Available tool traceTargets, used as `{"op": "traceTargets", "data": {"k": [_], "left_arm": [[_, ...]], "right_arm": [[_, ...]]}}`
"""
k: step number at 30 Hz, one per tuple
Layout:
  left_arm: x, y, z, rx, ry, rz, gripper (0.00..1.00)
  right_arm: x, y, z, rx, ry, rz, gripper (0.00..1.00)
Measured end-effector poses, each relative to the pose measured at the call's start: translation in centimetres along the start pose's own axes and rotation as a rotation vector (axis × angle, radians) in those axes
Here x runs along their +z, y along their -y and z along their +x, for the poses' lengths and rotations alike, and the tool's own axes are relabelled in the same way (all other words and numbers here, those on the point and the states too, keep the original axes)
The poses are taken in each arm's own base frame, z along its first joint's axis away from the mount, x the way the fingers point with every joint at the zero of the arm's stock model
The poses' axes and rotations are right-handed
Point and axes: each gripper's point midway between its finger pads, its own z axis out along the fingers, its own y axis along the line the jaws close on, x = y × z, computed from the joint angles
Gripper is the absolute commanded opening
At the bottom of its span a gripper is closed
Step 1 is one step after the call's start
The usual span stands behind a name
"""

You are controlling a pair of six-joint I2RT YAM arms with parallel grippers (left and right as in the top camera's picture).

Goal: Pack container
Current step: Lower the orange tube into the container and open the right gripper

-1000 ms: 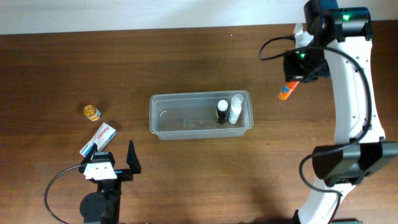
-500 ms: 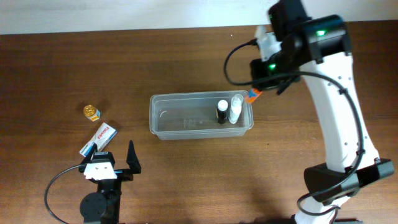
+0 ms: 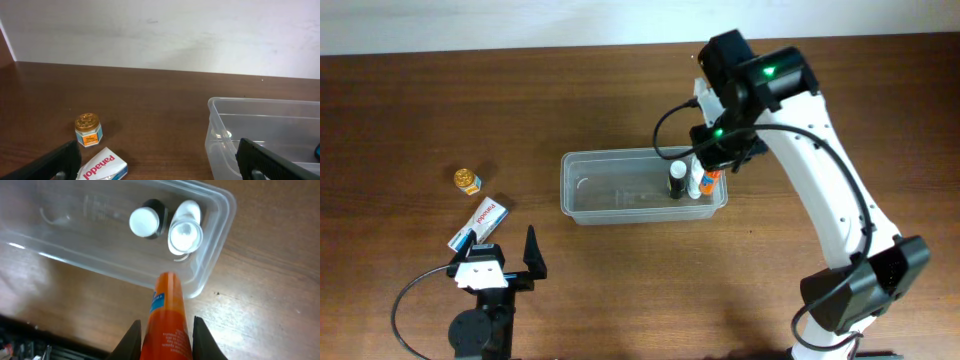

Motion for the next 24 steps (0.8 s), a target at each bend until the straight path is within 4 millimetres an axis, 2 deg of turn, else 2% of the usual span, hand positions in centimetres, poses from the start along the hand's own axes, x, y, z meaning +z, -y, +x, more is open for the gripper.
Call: {"op": "traceTargets", "data": {"k": [6, 12, 24], "left_arm": [[0.0, 0.0, 0.0, 0.000, 0.000, 0.000, 1.00], [0.0, 0.0, 0.0, 0.000, 0.000, 0.000, 1.00], [0.0, 0.0, 0.0, 0.000, 0.000, 0.000, 1.00]], "right_arm": [[2.5, 0.4, -0.4, 0.001, -0.001, 0.012, 0.16], [4.1, 0.8, -0.7, 0.002, 0.002, 0.025, 0.15], [8.8, 1.0, 0.2, -0.012, -0.028, 0.042, 0.16]]}}
